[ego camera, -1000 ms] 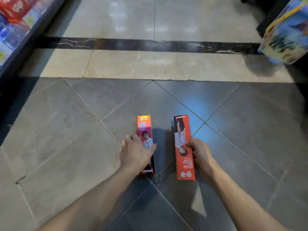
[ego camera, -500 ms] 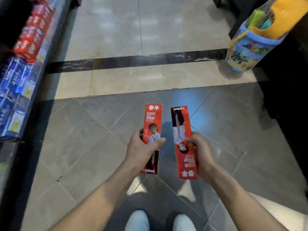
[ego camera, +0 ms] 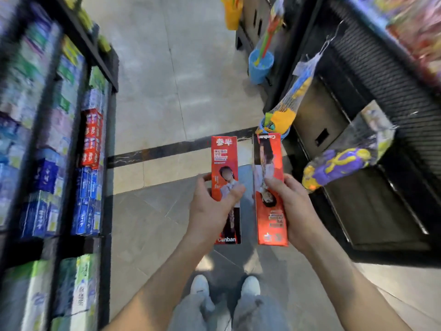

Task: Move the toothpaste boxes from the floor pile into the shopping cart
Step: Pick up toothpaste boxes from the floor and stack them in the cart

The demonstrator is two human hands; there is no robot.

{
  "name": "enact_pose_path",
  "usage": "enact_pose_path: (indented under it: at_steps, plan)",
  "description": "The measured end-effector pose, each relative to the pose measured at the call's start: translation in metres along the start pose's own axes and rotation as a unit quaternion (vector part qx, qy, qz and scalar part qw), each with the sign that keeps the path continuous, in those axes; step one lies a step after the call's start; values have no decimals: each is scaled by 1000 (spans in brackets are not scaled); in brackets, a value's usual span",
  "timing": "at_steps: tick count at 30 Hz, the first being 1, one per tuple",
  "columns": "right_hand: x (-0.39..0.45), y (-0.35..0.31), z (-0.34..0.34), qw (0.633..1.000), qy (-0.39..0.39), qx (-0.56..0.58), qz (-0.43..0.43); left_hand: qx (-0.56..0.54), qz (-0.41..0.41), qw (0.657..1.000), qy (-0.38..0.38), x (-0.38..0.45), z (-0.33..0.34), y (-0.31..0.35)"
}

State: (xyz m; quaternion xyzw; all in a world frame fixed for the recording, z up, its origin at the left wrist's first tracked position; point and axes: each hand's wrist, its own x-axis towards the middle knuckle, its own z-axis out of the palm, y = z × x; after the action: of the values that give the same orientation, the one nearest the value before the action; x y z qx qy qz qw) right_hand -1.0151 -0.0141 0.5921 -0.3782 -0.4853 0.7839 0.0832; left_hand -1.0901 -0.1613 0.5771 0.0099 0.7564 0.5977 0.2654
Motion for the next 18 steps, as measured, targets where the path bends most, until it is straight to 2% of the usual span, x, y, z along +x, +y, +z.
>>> enact_pose_path:
  at_steps: [4,8,13,18]
  plan:
    - [-68,-94,-11,998,14,14,-62,20,69,997,-38,-54,22,98]
    - [-129,-144,-27,992,49,60,-101,1,103,991,-86,-92,44,167]
    - [-203,-166,-42,975,118,113,-153,-13,147,970,-193,-125,65,213]
    - [-281,-157,-54,929,255,177,-201,8,159,920,-358,-165,89,227]
